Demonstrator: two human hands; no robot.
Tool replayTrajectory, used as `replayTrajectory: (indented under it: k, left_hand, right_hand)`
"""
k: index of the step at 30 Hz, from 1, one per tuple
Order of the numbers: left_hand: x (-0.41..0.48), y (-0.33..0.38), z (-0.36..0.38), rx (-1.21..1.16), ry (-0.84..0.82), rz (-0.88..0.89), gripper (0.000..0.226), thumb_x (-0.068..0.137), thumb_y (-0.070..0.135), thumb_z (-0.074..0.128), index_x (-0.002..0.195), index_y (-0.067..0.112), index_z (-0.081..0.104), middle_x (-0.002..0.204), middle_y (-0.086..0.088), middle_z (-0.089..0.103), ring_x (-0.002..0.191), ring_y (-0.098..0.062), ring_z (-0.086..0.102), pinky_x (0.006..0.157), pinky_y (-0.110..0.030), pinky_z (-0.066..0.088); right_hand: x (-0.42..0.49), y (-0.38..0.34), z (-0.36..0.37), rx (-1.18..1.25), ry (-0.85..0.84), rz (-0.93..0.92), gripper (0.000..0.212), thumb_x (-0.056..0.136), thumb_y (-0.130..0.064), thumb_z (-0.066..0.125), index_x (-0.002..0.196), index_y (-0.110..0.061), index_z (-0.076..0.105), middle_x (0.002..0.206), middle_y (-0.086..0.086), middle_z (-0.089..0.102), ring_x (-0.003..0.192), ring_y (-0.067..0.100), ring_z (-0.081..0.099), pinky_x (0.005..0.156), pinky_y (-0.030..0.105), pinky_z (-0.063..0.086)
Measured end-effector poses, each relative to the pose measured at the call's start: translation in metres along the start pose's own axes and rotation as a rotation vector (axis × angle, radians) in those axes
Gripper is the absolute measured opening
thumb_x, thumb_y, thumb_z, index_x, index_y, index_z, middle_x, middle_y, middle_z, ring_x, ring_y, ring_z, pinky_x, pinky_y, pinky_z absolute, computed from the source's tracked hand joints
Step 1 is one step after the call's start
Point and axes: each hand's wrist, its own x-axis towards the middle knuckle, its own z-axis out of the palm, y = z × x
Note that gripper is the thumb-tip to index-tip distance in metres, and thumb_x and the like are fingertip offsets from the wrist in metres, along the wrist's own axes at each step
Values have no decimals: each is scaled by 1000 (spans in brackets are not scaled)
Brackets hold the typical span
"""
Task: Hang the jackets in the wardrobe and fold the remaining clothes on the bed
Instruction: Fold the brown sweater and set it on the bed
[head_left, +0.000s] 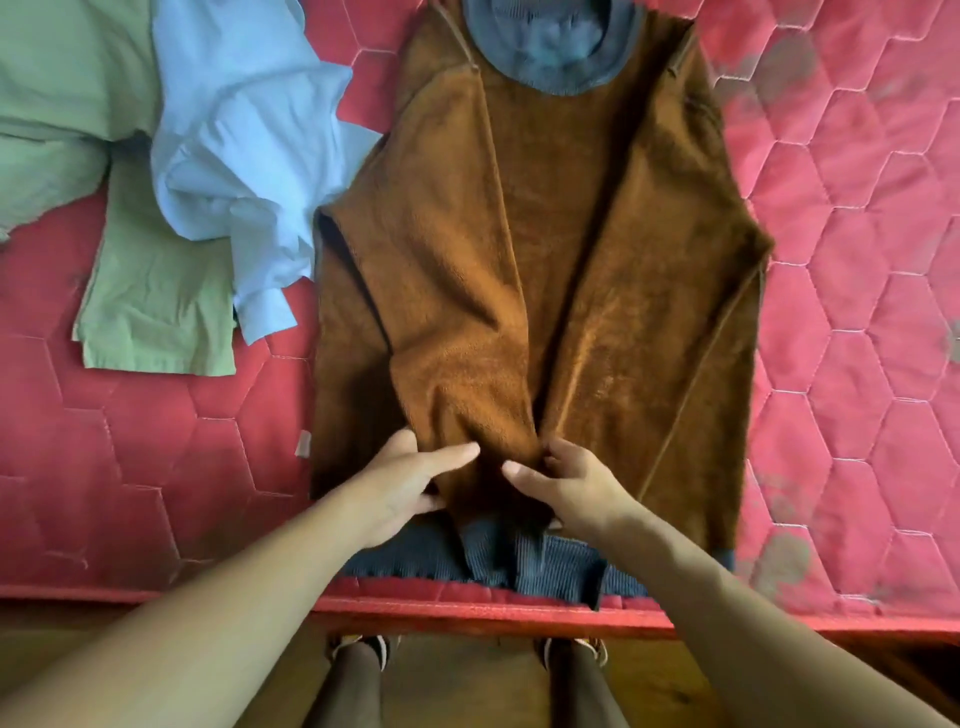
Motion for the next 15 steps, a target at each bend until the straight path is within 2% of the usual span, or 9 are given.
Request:
replayTrajectory:
  k: [2, 4, 6, 7, 8, 10, 12, 14, 15]
  left_hand:
    - [-6, -29, 17, 156, 112, -67, 54, 73, 31, 88, 118, 21, 59, 114, -1, 74, 107, -20, 70, 94, -46, 57]
    - [-9, -51, 25, 297, 271, -41, 38, 81, 34, 82, 110, 28, 59, 112, 3, 70, 107, -20, 66, 98, -45, 53]
    - [-13, -62, 23, 368, 366, 41, 31, 84, 38, 78, 110, 27, 62, 110, 9, 69, 107, -18, 65, 96, -40, 53]
    - [-17, -65, 22, 428, 389, 84, 36, 86, 39, 76, 115, 25, 62, 111, 11, 68, 108, -16, 64, 95, -39, 53]
    - [-21, -68, 21, 509, 405, 118, 43, 87, 41, 75, 122, 23, 60, 111, 13, 66, 107, -14, 64, 94, -37, 53]
    - [-26, -72, 19, 626, 430, 189, 51, 87, 38, 75, 128, 19, 51, 99, 14, 67, 94, -9, 64, 86, -37, 54]
    - [-30, -77, 17, 652, 425, 222, 58, 85, 30, 79, 131, 21, 44, 91, 4, 72, 87, -12, 68, 83, -41, 55]
    - [-32, -78, 18, 645, 419, 218, 67, 82, 25, 81, 134, 26, 38, 96, 4, 72, 91, -13, 68, 78, -33, 54]
    - [-32, -79, 20, 657, 430, 227, 70, 81, 25, 82, 133, 29, 35, 99, 6, 70, 93, -13, 68, 75, -27, 52]
  right_hand:
    - [-9, 25, 10, -104, 11, 50, 36, 87, -38, 76, 114, -19, 64, 110, 1, 71, 97, 17, 71, 74, 36, 64]
    - [-15, 47, 19, -188, 61, 80, 20, 93, -29, 71, 105, -14, 65, 103, 7, 71, 92, 21, 70, 81, 43, 62]
    - [-21, 57, 23, -303, 83, 32, 24, 92, -39, 70, 87, -17, 63, 87, 4, 70, 78, 17, 68, 72, 34, 60]
    - [-27, 60, 23, -404, 107, -9, 31, 91, -48, 68, 81, -20, 61, 80, 0, 68, 72, 14, 65, 65, 29, 56]
    - [-33, 62, 21, -501, 169, -47, 38, 90, -56, 65, 79, -20, 59, 77, -2, 68, 70, 15, 65, 62, 29, 53]
    - [-44, 70, 12, -582, 388, -103, 36, 88, -59, 65, 89, -23, 58, 87, 0, 68, 81, 25, 66, 68, 34, 51]
    - [-52, 77, 5, -570, 563, -122, 39, 88, -49, 70, 110, -23, 52, 107, 6, 57, 97, 34, 61, 76, 40, 51]
    - [-56, 79, 2, -572, 612, -83, 56, 88, -41, 74, 129, -21, 41, 119, 11, 43, 107, 36, 53, 85, 46, 52]
    - [-56, 79, 1, -543, 622, -71, 58, 89, -37, 74, 131, -23, 37, 122, 12, 41, 108, 35, 51, 87, 46, 51]
